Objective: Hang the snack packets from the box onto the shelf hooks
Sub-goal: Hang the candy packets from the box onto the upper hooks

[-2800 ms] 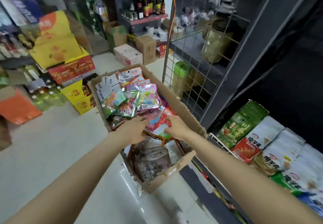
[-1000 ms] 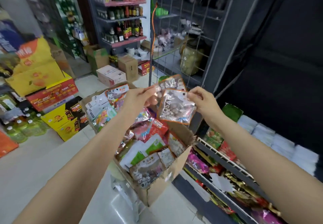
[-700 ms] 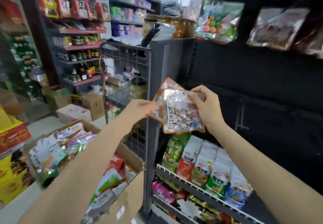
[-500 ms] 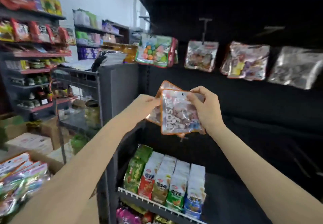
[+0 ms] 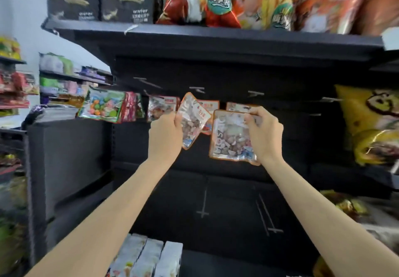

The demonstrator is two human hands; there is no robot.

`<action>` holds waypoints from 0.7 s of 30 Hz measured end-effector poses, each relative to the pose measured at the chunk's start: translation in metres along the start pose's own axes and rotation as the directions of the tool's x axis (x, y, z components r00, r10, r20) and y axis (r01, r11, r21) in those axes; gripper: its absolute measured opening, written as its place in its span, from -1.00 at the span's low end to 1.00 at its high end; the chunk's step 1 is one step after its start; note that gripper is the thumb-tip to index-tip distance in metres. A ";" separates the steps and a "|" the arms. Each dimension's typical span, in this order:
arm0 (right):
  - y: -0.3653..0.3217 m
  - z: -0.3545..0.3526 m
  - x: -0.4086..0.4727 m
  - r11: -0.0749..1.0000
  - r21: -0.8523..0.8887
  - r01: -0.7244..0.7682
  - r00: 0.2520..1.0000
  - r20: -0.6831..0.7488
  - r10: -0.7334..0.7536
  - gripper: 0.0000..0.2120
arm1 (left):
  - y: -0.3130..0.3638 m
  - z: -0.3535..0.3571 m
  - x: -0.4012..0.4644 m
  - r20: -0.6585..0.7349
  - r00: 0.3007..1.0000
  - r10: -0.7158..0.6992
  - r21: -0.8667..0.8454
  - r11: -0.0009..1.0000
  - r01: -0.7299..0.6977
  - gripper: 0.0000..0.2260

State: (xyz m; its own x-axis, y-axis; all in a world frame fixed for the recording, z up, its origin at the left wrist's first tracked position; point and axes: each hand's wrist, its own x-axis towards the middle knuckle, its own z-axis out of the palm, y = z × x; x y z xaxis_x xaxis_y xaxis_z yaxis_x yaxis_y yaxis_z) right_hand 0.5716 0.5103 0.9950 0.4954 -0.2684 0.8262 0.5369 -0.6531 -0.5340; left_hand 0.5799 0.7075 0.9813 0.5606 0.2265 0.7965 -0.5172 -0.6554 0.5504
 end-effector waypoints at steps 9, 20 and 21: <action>0.031 -0.006 0.033 0.995 -0.061 -0.075 0.995 -0.067 0.071 -0.88 | 0.032 0.012 0.006 -0.062 0.989 0.137 0.068 0.989 -0.133 -0.70; 0.037 -0.003 0.055 0.988 -0.144 -0.051 0.999 -0.005 0.050 -0.85 | 0.052 0.032 0.005 -0.035 0.994 0.103 0.012 0.995 -0.103 -0.64; 0.037 -0.002 0.056 0.987 -0.157 -0.043 0.999 -0.002 0.043 -0.85 | 0.052 0.034 0.006 -0.035 0.994 0.100 0.005 0.995 -0.100 -0.63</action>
State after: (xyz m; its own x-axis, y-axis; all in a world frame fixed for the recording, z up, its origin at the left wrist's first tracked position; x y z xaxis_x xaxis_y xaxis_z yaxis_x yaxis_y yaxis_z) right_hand 0.6177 0.4693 1.0215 0.5165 -0.2980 0.8027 0.4008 -0.7443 -0.5342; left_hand 0.5778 0.6500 1.0062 0.4825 0.1849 0.8561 -0.5675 -0.6785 0.4664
